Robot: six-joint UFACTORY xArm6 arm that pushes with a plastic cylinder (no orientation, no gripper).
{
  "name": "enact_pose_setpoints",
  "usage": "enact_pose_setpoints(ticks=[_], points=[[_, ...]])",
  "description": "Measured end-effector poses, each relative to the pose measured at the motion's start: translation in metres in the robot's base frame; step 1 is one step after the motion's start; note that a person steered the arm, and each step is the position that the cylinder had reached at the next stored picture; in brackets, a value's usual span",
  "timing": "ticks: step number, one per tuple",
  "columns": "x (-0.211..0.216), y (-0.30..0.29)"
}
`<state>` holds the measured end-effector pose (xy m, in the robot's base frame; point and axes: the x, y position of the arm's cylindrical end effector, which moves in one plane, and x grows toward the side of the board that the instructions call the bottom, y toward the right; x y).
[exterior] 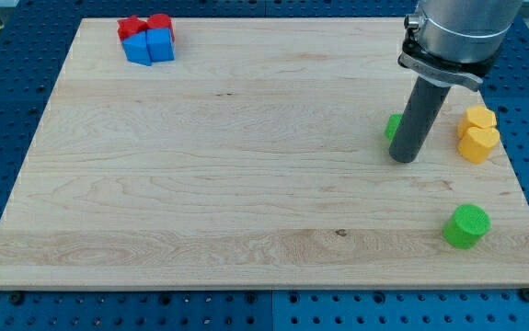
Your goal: Push green star to the left side of the yellow hexagon
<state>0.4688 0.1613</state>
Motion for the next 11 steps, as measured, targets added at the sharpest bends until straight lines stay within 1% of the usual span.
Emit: enact_pose_setpoints(ticks=[1,2,4,5,6,7,8,10,11], points=[[-0.002,-0.026],[-0.032,-0.012],[-0.046,0.021],[-0.035,0.021],[-0.011,0.017],[-0.023,0.039],[-0.027,0.049],[0.032,0.013],[0.036,0.013]])
